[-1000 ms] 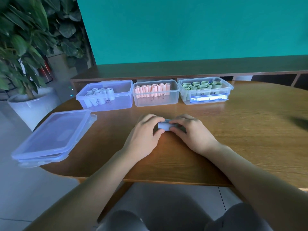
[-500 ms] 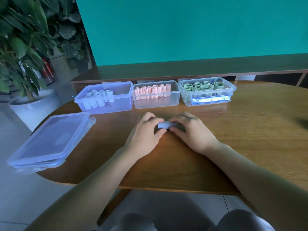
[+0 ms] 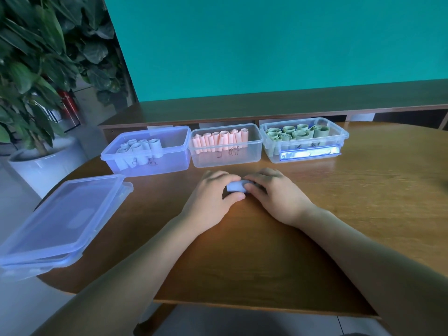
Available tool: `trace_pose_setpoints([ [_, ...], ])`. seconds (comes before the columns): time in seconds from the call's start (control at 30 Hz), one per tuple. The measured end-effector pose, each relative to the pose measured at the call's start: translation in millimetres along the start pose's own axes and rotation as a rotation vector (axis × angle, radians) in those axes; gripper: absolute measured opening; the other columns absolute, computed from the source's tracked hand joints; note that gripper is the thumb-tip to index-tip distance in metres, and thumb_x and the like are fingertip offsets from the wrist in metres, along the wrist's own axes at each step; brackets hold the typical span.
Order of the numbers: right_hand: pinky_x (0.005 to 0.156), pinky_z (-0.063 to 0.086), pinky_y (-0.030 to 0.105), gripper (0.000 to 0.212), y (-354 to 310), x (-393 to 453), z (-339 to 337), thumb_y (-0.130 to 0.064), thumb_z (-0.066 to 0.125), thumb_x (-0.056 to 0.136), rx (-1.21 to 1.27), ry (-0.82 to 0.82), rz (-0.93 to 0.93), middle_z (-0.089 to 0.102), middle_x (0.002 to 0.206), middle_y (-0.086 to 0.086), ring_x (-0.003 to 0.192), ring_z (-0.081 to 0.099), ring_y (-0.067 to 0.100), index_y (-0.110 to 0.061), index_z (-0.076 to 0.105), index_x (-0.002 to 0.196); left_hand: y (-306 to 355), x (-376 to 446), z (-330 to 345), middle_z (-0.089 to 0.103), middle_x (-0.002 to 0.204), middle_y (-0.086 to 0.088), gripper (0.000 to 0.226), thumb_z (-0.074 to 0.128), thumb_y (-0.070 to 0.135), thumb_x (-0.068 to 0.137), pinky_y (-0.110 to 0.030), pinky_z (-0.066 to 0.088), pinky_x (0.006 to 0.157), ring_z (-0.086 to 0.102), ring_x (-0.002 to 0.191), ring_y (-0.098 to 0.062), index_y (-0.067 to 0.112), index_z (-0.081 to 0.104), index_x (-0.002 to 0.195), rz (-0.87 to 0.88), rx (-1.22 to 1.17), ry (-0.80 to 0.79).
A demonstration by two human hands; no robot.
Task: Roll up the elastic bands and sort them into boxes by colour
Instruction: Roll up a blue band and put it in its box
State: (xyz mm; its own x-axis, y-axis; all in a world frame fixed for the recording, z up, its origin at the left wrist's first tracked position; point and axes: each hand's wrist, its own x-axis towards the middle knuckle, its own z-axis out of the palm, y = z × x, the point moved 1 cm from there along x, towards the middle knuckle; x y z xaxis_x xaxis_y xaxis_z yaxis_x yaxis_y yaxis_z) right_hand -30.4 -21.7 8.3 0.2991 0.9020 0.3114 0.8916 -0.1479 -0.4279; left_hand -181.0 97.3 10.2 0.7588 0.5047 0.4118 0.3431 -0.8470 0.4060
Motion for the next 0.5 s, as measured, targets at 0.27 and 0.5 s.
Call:
trace_pose_setpoints([
  [0.27,0.096,0.051,0.03,0.044,12,12,-3,-0.042,0.072,0.091,0.215,-0.014,0.042,0.067,0.115,-0.011,0.103,0.062,0.006,-0.032,0.06,0.132,-12,17,7,0.059,0.119,0.01,0.03,0.06,0.034,0.098,-0.022,0.035,0.089,0.046,0.106,-0.004,0.026,0.062,0.127,-0.025,-0.023,-0.063],
  [0.5,0.085,0.052,0.019,0.043,12,9,-7,-0.04,0.078,0.086,0.459,0.003,0.071,0.07,0.103,-0.012,0.092,0.065,0.005,-0.028,0.066,0.125,-11,16,4,0.061,0.12,0.01,0.031,0.062,0.031,0.098,-0.023,0.042,0.092,0.052,0.11,-0.006,0.025,0.062,0.129,-0.033,-0.123,-0.034],
])
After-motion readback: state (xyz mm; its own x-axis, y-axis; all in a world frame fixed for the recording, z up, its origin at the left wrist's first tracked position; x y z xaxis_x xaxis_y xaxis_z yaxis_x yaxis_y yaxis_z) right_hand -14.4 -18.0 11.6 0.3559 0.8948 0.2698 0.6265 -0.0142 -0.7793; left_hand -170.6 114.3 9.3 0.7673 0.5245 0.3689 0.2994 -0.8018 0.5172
